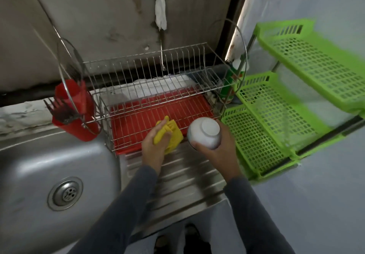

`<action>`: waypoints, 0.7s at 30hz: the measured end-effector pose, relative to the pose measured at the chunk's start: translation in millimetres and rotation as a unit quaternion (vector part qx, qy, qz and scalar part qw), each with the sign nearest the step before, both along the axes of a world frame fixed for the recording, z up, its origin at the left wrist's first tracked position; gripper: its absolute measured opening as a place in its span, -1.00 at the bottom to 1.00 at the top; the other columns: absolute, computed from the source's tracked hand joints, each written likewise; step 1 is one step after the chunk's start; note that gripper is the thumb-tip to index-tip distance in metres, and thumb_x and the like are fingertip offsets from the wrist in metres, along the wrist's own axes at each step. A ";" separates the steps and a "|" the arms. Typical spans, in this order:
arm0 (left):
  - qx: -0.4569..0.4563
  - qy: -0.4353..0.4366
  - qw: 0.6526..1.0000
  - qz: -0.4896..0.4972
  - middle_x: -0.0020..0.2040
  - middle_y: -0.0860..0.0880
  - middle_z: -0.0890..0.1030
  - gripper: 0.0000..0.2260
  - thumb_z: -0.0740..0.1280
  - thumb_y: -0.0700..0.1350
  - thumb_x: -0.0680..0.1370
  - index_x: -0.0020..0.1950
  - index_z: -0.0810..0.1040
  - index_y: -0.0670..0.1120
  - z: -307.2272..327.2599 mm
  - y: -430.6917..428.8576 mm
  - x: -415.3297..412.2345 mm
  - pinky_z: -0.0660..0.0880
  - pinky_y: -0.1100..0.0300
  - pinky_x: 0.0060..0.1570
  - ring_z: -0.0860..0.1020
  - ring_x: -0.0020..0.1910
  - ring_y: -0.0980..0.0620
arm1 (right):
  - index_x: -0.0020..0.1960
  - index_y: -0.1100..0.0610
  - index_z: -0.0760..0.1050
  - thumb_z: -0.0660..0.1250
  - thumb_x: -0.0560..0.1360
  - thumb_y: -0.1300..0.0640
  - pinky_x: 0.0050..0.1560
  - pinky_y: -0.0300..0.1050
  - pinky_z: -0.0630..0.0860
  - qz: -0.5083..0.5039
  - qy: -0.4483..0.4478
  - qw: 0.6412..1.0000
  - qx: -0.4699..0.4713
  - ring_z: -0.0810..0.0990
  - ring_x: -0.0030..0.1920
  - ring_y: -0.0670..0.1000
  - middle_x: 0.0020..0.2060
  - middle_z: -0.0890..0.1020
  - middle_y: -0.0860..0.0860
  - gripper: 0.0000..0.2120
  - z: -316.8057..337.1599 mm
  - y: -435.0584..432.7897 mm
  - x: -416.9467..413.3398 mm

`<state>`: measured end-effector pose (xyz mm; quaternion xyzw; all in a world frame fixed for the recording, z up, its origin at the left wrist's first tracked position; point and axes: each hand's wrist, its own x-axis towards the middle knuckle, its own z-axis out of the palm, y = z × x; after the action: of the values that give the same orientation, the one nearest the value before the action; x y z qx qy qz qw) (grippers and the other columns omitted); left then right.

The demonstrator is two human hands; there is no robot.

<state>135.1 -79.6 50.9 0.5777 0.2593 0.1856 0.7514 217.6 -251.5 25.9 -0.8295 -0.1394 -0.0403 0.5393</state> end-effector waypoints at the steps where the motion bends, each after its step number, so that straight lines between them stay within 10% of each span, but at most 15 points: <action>1: 0.004 -0.002 1.000 0.011 0.33 0.06 0.54 -0.66 0.36 -0.17 0.59 0.35 0.55 0.08 -1.1 -1.7 5.2 0.58 0.08 0.15 0.54 0.23 0.05 | 0.36 -0.04 0.42 0.64 0.18 -0.16 0.24 0.05 0.51 0.002 0.003 1.000 -0.002 0.50 0.23 -0.05 0.24 0.50 -0.03 -0.18 -1.1 1.8 11.1; 21: -0.004 0.029 0.981 0.193 0.33 -0.01 0.53 -0.67 0.35 -0.22 0.59 0.28 0.57 0.11 -10.0 -19.2 57.7 0.57 0.07 0.08 0.52 0.20 -0.01 | 0.36 0.19 0.40 0.64 0.20 -0.19 0.22 -0.01 0.39 0.105 -0.005 0.979 -0.176 0.47 0.27 0.17 0.26 0.52 0.14 -0.12 -11.6 55.0 137.3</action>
<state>192.7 -98.8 40.9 0.5190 0.3883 0.3093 0.6958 354.9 -196.5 14.3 -0.8920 -0.2330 0.0372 0.3855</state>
